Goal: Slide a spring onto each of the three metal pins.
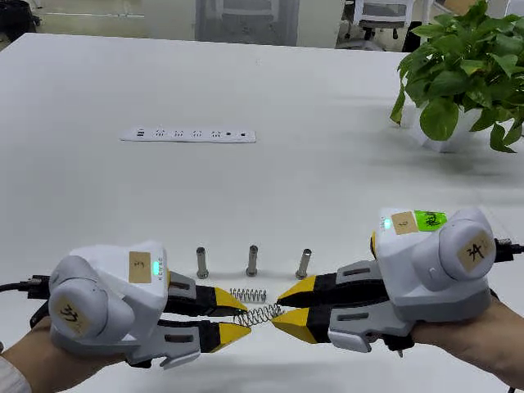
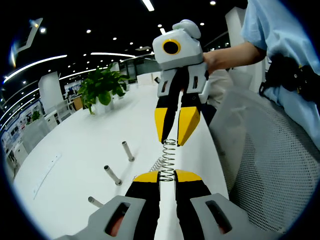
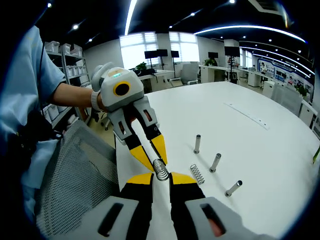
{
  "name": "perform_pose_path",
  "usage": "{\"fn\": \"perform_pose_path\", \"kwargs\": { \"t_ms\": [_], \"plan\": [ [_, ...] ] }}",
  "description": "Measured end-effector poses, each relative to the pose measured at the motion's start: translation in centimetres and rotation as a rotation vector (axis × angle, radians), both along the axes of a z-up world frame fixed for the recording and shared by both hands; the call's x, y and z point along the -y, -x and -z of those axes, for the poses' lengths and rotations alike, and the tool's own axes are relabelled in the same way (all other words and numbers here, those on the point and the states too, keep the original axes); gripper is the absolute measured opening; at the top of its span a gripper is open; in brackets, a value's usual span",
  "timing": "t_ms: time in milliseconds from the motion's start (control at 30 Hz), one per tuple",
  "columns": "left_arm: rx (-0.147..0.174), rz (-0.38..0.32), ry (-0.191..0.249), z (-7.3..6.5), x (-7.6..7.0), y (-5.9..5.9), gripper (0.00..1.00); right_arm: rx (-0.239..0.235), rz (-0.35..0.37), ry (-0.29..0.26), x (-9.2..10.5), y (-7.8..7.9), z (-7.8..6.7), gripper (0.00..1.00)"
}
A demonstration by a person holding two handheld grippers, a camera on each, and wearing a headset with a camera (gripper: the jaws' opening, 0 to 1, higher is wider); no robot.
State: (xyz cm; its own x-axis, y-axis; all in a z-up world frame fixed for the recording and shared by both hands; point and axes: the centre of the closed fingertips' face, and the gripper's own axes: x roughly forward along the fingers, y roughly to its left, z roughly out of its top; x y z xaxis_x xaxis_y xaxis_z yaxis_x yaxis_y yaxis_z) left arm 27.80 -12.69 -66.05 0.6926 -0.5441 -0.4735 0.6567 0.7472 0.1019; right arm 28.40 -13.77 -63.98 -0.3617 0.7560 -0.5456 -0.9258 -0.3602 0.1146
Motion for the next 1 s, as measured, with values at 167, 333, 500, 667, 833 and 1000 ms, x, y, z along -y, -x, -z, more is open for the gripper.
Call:
{"fn": "perform_pose_path", "kwargs": {
  "t_ms": [167,333,500,667,833,1000],
  "plan": [
    [-0.007,0.008,-0.002,0.3,0.1,0.1,0.09,-0.006,-0.009,0.006,0.1,0.2,0.1,0.12],
    [-0.014,0.006,0.002,0.5,0.2,0.1,0.09,0.007,-0.019,0.012,0.2,0.3,0.0,0.12],
    [-0.027,0.000,0.012,0.6,0.6,0.0,0.09,0.039,-0.035,0.012,0.0,0.5,-0.3,0.12],
    [-0.040,0.001,0.015,0.7,1.1,-0.1,0.09,0.073,-0.061,0.013,-0.2,1.2,-0.7,0.12],
    [-0.042,0.003,0.021,0.8,1.4,-0.2,0.09,0.100,-0.082,0.012,-0.5,1.5,-0.9,0.12],
    [-0.040,0.004,0.025,0.8,1.4,-0.3,0.09,0.115,-0.093,0.014,-0.5,1.5,-1.0,0.12]
  ]
}}
